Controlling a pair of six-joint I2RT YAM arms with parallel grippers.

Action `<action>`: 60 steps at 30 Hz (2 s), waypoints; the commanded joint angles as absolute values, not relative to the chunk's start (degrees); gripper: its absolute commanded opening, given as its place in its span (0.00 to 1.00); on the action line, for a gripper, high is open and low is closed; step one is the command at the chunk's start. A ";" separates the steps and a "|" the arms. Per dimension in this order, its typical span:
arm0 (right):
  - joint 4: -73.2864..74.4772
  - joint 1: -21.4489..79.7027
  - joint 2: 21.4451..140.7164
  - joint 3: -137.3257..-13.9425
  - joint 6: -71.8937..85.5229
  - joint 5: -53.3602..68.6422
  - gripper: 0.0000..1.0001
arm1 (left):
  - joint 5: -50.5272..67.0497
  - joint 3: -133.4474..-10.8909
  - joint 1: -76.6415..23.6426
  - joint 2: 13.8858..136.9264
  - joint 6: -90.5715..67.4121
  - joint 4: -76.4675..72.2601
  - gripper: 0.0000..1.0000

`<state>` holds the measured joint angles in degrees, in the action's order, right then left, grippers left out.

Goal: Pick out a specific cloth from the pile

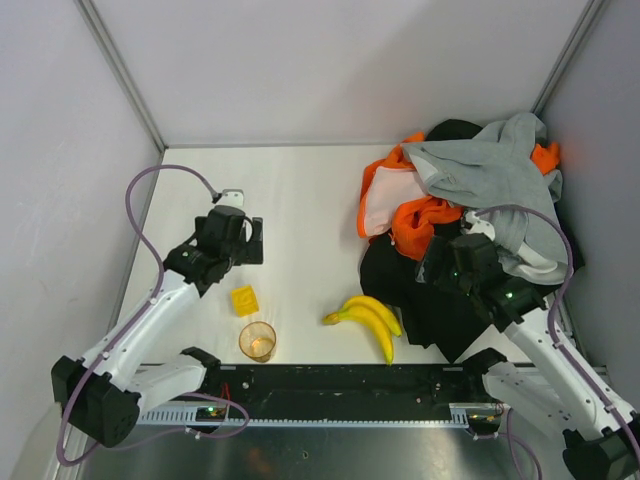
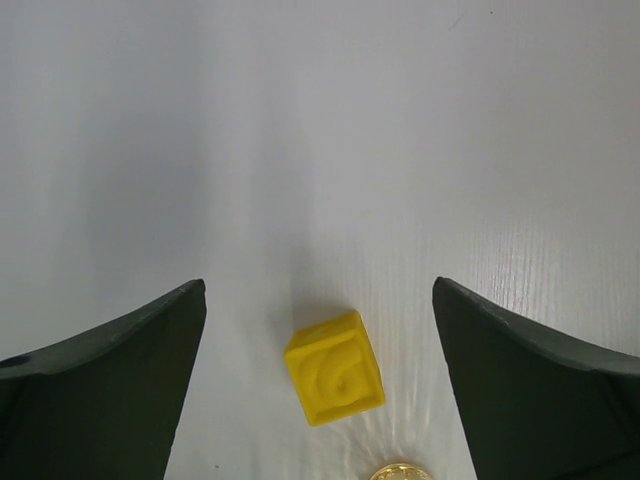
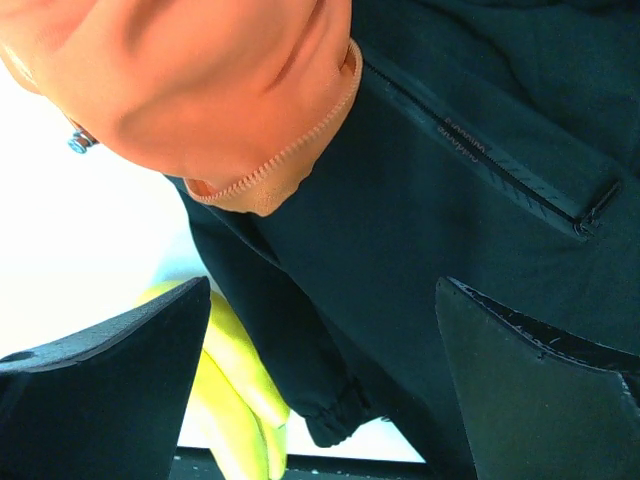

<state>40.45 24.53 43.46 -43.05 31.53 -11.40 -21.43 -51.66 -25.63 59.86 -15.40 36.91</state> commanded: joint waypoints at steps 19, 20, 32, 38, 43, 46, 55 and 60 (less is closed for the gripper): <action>30.84 41.34 70.65 -55.09 25.38 -28.71 0.99 | -27.85 -50.55 -26.10 57.69 -12.77 34.78 1.00; 30.76 41.33 71.93 -55.54 25.21 -28.99 0.99 | -27.77 -50.55 -26.10 57.67 -12.76 34.66 1.00; 32.44 38.10 79.95 -57.59 24.55 -27.75 0.67 | -27.12 -50.07 -26.10 57.61 -12.32 34.05 1.00; 33.37 35.30 79.93 -57.62 23.78 -26.52 0.53 | -26.90 -50.04 -26.10 57.69 -12.22 33.93 1.00; 33.64 33.76 79.25 -57.59 22.70 -25.18 0.32 | -26.81 -49.93 -26.10 57.70 -12.17 33.88 1.00; 34.09 32.85 78.71 -57.65 22.28 -24.86 0.15 | -26.87 -49.84 -26.10 57.71 -12.13 33.78 1.00; 35.23 30.23 71.75 -57.59 21.23 -23.33 0.00 | -26.85 -49.67 -26.10 57.67 -12.13 33.56 1.00; 34.02 25.73 64.28 -57.59 20.83 -17.51 0.00 | -26.69 -49.66 -26.10 57.89 -12.05 33.50 1.00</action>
